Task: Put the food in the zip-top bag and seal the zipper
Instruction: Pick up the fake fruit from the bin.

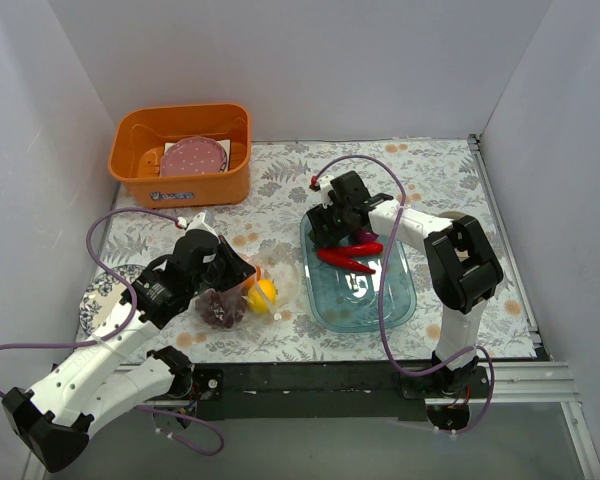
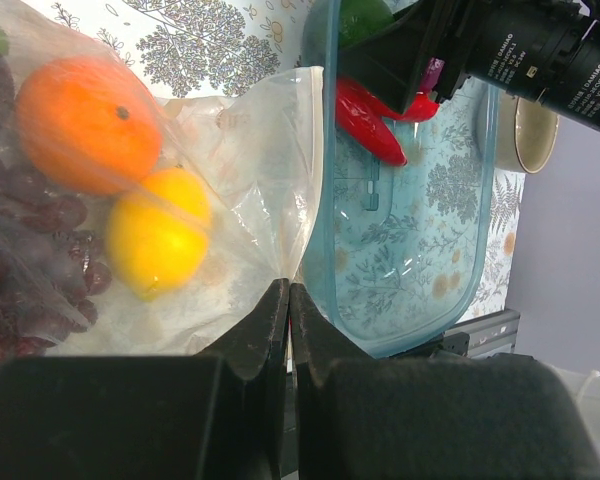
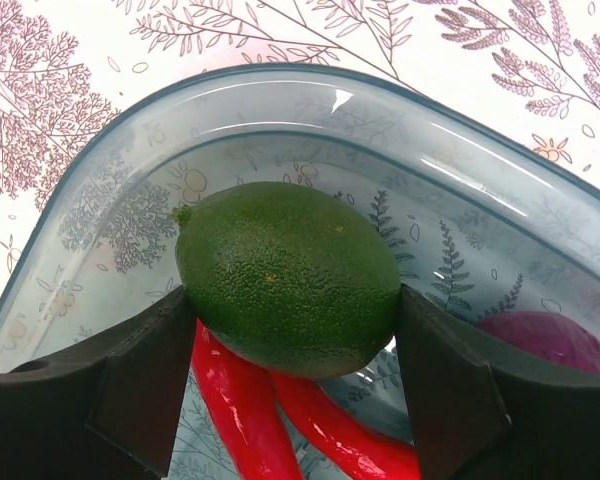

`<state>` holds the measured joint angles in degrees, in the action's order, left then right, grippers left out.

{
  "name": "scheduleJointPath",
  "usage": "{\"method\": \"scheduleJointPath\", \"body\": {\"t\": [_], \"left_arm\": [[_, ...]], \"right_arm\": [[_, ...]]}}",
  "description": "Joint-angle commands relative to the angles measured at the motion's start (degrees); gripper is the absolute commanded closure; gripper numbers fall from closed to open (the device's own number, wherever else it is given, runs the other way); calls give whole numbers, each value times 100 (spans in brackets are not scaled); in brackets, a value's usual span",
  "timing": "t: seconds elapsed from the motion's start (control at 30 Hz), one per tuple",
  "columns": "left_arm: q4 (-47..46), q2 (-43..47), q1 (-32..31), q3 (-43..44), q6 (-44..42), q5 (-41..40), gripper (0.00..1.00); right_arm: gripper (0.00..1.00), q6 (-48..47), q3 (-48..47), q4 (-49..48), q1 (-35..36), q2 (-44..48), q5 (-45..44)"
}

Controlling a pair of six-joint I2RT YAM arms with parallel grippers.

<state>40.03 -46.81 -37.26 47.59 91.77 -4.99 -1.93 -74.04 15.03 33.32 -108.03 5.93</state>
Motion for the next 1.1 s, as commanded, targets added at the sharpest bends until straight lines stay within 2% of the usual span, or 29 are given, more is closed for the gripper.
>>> {"method": "scheduleJointPath", "body": {"t": [0.0,0.03,0.13,0.23,0.3,0.4,0.53,0.57,0.93,1.0,1.07], "left_arm": [[31,31,-10,-22,-27,7,100],[31,40,-19,-22,-27,7,100],[22,66,-19,-75,-18,16,100],[-13,49,-19,-110,-18,51,100],[-30,23,-10,-101,-18,51,100],[-92,-13,-19,-110,-10,86,100],[-153,-109,-10,-92,-54,148,100],[-153,-135,-19,-75,-62,157,100],[-66,5,-19,-145,-36,104,100],[-57,5,-10,-128,-27,104,100],[-57,-4,-10,-119,-45,95,100]], "right_arm": [[50,0,214,-149,-19,220,206],[56,26,275,-140,-19,299,206],[65,96,521,-132,-19,501,198],[70,360,689,0,-19,712,-3],[69,641,715,236,-19,792,-83],[64,1018,760,465,-10,932,-136],[41,1116,786,449,78,985,-66],[39,1116,734,457,95,968,-83],[24,800,302,563,96,406,-40],[24,756,302,501,96,405,-5],[29,808,285,519,96,397,-57]]}}
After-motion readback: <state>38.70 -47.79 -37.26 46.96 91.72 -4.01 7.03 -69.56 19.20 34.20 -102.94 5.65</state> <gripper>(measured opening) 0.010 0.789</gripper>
